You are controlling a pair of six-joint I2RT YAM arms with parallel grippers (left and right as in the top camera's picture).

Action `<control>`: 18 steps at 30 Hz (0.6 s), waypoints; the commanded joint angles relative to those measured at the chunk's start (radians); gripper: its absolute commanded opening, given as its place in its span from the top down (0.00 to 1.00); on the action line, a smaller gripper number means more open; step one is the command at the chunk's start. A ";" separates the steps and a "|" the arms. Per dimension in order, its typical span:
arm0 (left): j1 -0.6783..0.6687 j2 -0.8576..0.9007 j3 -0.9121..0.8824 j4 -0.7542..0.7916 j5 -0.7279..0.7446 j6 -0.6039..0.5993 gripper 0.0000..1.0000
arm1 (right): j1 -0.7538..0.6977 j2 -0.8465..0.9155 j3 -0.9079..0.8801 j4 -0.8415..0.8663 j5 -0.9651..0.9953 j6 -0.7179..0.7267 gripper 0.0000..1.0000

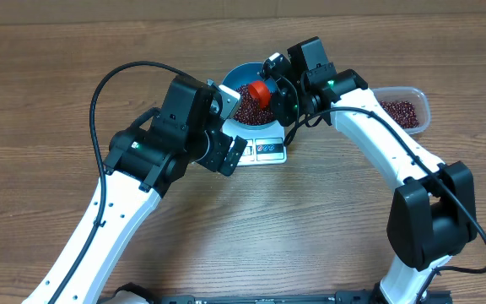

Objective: Scoop item into bowl and weigh 150g on scale

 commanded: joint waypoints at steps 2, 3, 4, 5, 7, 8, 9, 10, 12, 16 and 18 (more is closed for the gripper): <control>0.004 -0.001 -0.007 0.003 0.004 -0.010 0.00 | -0.003 0.005 0.025 0.005 -0.025 0.065 0.96; 0.004 -0.001 -0.007 0.003 0.004 -0.010 0.00 | -0.006 0.003 0.032 0.006 -0.029 0.078 0.96; 0.004 -0.001 -0.007 0.003 0.004 -0.010 0.00 | -0.009 0.000 0.038 0.005 -0.046 0.077 0.97; 0.004 -0.001 -0.007 0.003 0.004 -0.010 0.00 | -0.013 -0.003 0.043 0.005 -0.069 0.077 0.96; 0.004 -0.001 -0.007 0.003 0.004 -0.010 0.00 | -0.022 -0.007 0.055 0.003 -0.121 0.077 0.96; 0.004 -0.001 -0.007 0.003 0.004 -0.010 0.00 | -0.026 -0.008 0.058 0.005 -0.146 0.077 0.97; 0.004 -0.001 -0.007 0.003 0.004 -0.010 0.00 | -0.032 -0.010 0.060 0.005 -0.170 0.077 0.97; 0.004 -0.001 -0.007 0.003 0.004 -0.010 0.00 | -0.037 -0.011 0.061 0.005 -0.192 0.077 0.96; 0.004 -0.001 -0.007 0.003 0.004 -0.010 0.00 | -0.049 -0.011 0.063 0.003 -0.233 0.078 0.96; 0.004 -0.001 -0.007 0.003 0.004 -0.010 0.00 | -0.074 -0.011 0.063 0.004 -0.262 0.119 0.96; 0.004 -0.001 -0.007 0.003 0.004 -0.010 0.00 | -0.087 -0.013 0.063 0.002 -0.265 0.127 0.96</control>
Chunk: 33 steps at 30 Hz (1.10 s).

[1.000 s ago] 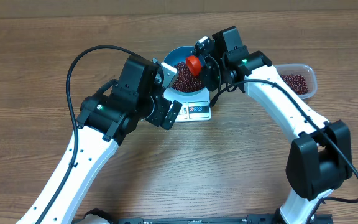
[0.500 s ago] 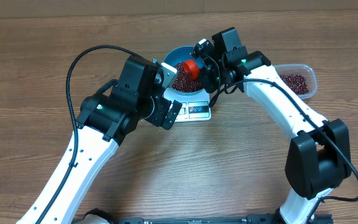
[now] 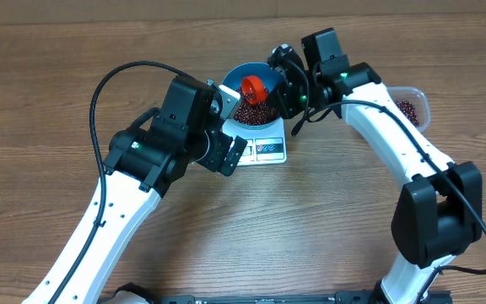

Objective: Scoop item into bowl and weigh 150g on scale

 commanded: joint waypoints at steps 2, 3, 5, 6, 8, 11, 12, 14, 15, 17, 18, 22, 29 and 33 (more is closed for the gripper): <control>0.004 -0.001 -0.007 0.003 0.004 -0.010 0.00 | -0.031 -0.017 0.032 -0.001 -0.050 0.031 0.96; 0.004 -0.001 -0.007 0.003 0.004 -0.010 0.00 | -0.034 -0.022 0.032 -0.003 -0.050 0.031 0.96; 0.004 -0.001 -0.007 0.003 0.004 -0.010 0.01 | -0.037 -0.032 0.032 -0.003 -0.050 0.031 0.96; 0.004 -0.001 -0.007 0.003 0.004 -0.010 0.00 | -0.037 -0.039 0.032 -0.003 -0.050 0.031 0.96; 0.004 -0.001 -0.007 0.003 0.004 -0.010 0.00 | -0.037 -0.055 0.032 -0.003 -0.050 0.031 0.96; 0.004 -0.001 -0.007 0.003 0.004 -0.010 0.00 | -0.036 -0.079 0.032 -0.008 -0.050 0.030 0.96; 0.004 -0.001 -0.007 0.003 0.004 -0.010 0.00 | -0.036 -0.088 0.032 -0.010 -0.050 0.030 0.96; 0.004 -0.001 -0.007 0.003 0.004 -0.010 0.00 | -0.035 -0.101 0.032 -0.014 -0.050 0.030 0.96; 0.004 -0.001 -0.007 0.003 0.004 -0.010 0.00 | -0.035 -0.107 0.032 -0.016 -0.049 0.030 0.96; 0.004 -0.001 -0.007 0.003 0.004 -0.010 0.00 | -0.035 -0.117 0.032 -0.023 -0.049 0.029 0.97; 0.004 -0.001 -0.007 0.003 0.004 -0.010 0.00 | -0.035 -0.122 0.032 -0.027 -0.049 0.025 0.96; 0.004 -0.001 -0.007 0.003 0.004 -0.010 0.00 | -0.020 -0.142 0.032 -0.056 0.005 0.013 0.96; 0.004 -0.001 -0.007 0.003 0.004 -0.010 0.00 | 0.054 -0.164 0.032 -0.109 0.152 -0.106 0.96; 0.004 -0.001 -0.007 0.003 0.004 -0.010 0.00 | 0.064 -0.164 0.032 -0.104 0.198 -0.095 0.96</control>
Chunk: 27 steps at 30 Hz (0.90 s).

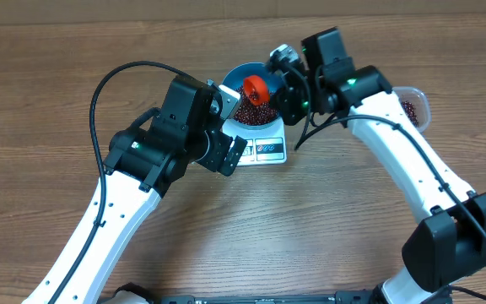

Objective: Scoop item into bowl and weigh 150g on scale

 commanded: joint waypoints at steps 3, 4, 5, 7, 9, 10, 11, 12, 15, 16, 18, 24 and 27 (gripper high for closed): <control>0.004 -0.001 -0.007 0.003 0.004 -0.010 0.00 | -0.001 -0.036 0.029 0.013 0.073 0.002 0.96; 0.004 -0.001 -0.007 0.004 0.004 -0.010 0.00 | -0.001 -0.036 0.029 0.013 0.073 0.005 0.96; 0.004 -0.001 -0.007 0.003 0.004 -0.010 0.00 | -0.001 -0.036 0.029 0.013 0.073 0.005 0.96; 0.004 -0.001 -0.007 0.003 0.004 -0.010 0.00 | -0.001 -0.036 0.029 0.012 0.072 0.005 0.96; 0.004 -0.001 -0.007 0.003 0.004 -0.010 0.00 | 0.000 -0.036 0.029 0.004 0.068 -0.001 0.96; 0.004 -0.001 -0.007 0.003 0.004 -0.010 0.01 | 0.004 -0.036 0.029 -0.010 0.048 -0.040 0.96; 0.004 -0.001 -0.007 0.003 0.004 -0.010 0.00 | 0.008 -0.036 0.029 -0.027 0.031 -0.100 0.96; 0.004 -0.001 -0.007 0.003 0.004 -0.010 0.00 | 0.012 -0.036 0.029 -0.034 0.036 -0.124 0.96; 0.004 -0.001 -0.007 0.003 0.004 -0.010 0.00 | 0.012 -0.036 0.029 -0.012 0.097 -0.076 0.96; 0.004 -0.001 -0.007 0.003 0.004 -0.010 0.00 | 0.012 -0.036 0.029 0.001 0.119 -0.038 0.96; 0.004 -0.001 -0.007 0.003 0.004 -0.010 0.00 | 0.008 -0.036 0.029 0.010 0.125 -0.020 0.96; 0.004 -0.001 -0.007 0.003 0.004 -0.010 0.00 | 0.009 -0.036 0.029 0.011 0.125 -0.020 0.96; 0.004 -0.001 -0.007 0.003 0.004 -0.010 0.00 | 0.010 -0.036 0.029 0.010 0.125 -0.020 0.96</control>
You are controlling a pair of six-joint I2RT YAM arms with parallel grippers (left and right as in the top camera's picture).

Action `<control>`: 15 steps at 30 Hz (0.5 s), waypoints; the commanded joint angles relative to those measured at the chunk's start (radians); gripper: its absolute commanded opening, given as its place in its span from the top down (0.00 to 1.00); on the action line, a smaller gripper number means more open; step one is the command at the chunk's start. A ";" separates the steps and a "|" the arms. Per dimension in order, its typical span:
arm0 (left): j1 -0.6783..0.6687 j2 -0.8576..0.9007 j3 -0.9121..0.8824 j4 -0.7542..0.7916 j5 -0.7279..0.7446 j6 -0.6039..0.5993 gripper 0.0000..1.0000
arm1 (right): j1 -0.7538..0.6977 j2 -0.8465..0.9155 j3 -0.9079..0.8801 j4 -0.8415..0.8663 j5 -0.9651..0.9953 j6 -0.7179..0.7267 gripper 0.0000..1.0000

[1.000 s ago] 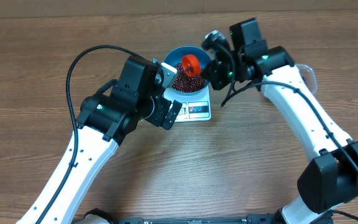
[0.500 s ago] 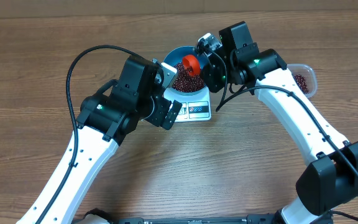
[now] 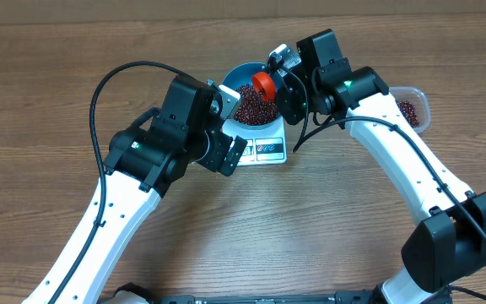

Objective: Scoop item into bowl and weigh 150g on scale

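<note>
A blue bowl [image 3: 236, 74] heaped with dark red beans [image 3: 247, 105] stands on the white scale [image 3: 264, 150]. My right gripper [image 3: 275, 78] is shut on a red scoop [image 3: 264, 84], which hangs over the bowl's right half, just above the beans. My left gripper [image 3: 225, 95] sits against the bowl's left rim. Its wrist hides the fingers, so I cannot tell whether they grip the rim.
A clear plastic tub [image 3: 413, 108] with more red beans stands at the right, partly behind my right arm. The scale's display [image 3: 268, 149] faces the table's front. Both arms crowd the bowl from either side on the wooden table [image 3: 49, 76].
The red scoop has shifted slightly right and back over the bowl, still in my right gripper. The left arm, bowl and scale have not moved.
The scoop was first over the bowl's right side in my right gripper. Then it was further left over the beans' middle, and it stayed there. Now it sits back toward the right rim. My left arm kept still at the bowl's left rim throughout.
</note>
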 commanded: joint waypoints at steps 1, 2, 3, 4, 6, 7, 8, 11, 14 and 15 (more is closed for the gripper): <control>0.004 -0.001 -0.007 0.003 0.004 -0.010 0.00 | 0.003 -0.036 0.029 0.006 0.009 0.008 0.96; 0.004 -0.001 -0.007 0.003 0.004 -0.010 0.00 | 0.003 -0.036 0.029 0.006 0.009 0.008 0.96; 0.004 -0.001 -0.007 0.003 0.004 -0.010 0.00 | 0.003 -0.036 0.029 0.006 0.009 0.008 0.96; 0.004 -0.001 -0.007 0.003 0.004 -0.010 0.00 | 0.003 -0.036 0.029 0.006 0.009 0.008 0.96; 0.004 -0.001 -0.007 0.003 0.004 -0.010 0.00 | 0.003 -0.036 0.029 0.006 0.009 0.008 0.96; 0.004 -0.001 -0.007 0.003 0.004 -0.010 0.01 | 0.003 -0.036 0.029 0.006 0.009 0.008 0.96; 0.004 -0.001 -0.007 0.003 0.004 -0.010 0.00 | 0.003 -0.036 0.029 0.006 0.009 0.008 0.96; 0.004 -0.001 -0.007 0.003 0.004 -0.010 0.00 | 0.003 -0.036 0.029 0.006 0.009 0.008 0.96; 0.004 -0.001 -0.007 0.003 0.004 -0.010 0.00 | 0.003 -0.036 0.029 0.006 0.009 0.009 0.96; 0.004 -0.001 -0.007 0.003 0.004 -0.010 0.00 | 0.003 -0.036 0.029 0.004 0.003 0.009 0.96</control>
